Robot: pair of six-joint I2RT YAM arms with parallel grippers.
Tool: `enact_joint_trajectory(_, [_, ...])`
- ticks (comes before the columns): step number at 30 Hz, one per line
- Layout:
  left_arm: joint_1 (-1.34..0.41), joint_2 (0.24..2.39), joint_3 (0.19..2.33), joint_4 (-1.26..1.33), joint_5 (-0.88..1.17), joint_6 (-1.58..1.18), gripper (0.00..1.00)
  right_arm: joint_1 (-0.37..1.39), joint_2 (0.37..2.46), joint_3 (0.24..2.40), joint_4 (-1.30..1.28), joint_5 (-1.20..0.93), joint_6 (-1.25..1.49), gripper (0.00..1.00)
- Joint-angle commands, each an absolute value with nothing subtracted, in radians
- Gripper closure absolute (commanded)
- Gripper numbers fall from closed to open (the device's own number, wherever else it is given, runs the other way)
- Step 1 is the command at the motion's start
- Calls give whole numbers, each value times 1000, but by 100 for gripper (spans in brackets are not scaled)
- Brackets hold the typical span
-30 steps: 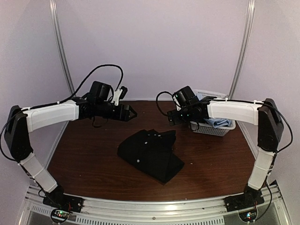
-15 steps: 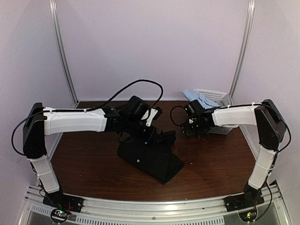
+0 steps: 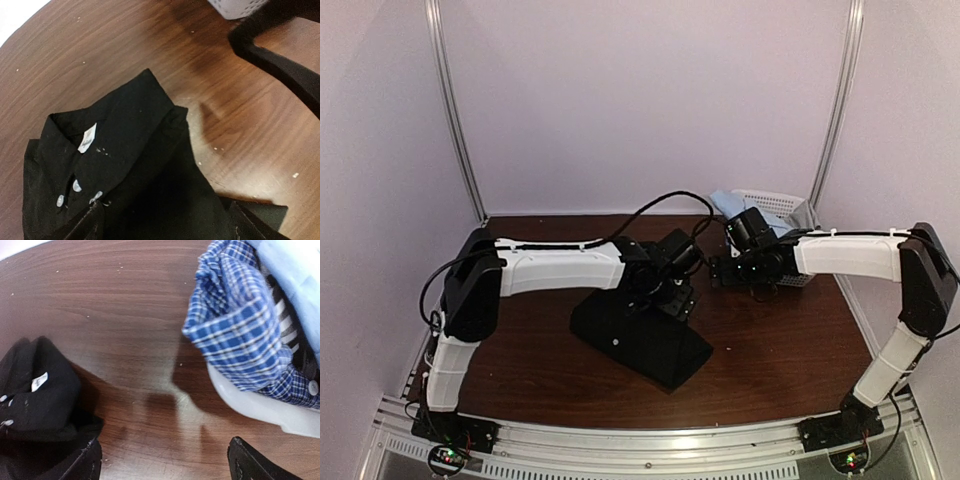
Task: Fold and stack the long sleeve shirts
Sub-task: Adjust the bin at the corner of the board, then pick up the crumpled shirt from the center of the board.
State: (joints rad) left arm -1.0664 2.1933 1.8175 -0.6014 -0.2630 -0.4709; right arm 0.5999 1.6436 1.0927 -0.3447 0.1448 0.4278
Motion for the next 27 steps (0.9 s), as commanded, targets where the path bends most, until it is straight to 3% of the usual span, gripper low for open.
enact_joint_trajectory(1, [-1053,2276,1923,-669,-430,-474,14,616,1629,1080,-299,115,432,12])
enact_joint_trajectory(6, [-1020,2341,1986,-668,-456,-461,30,617,1618,1073,-282,120,441,11])
enact_joint_trajectory(14, [-978,2336,1971,-590,-370,-396,83,617,1609,1046,-253,99,446,11])
enact_joint_trajectory(18, [-974,2244,1910,-501,-297,-368,99,616,1608,1028,-232,80,434,10])
enact_joint_trajectory(27, [-949,1856,1606,-262,-166,-379,100,629,1621,1025,-201,2,364,9])
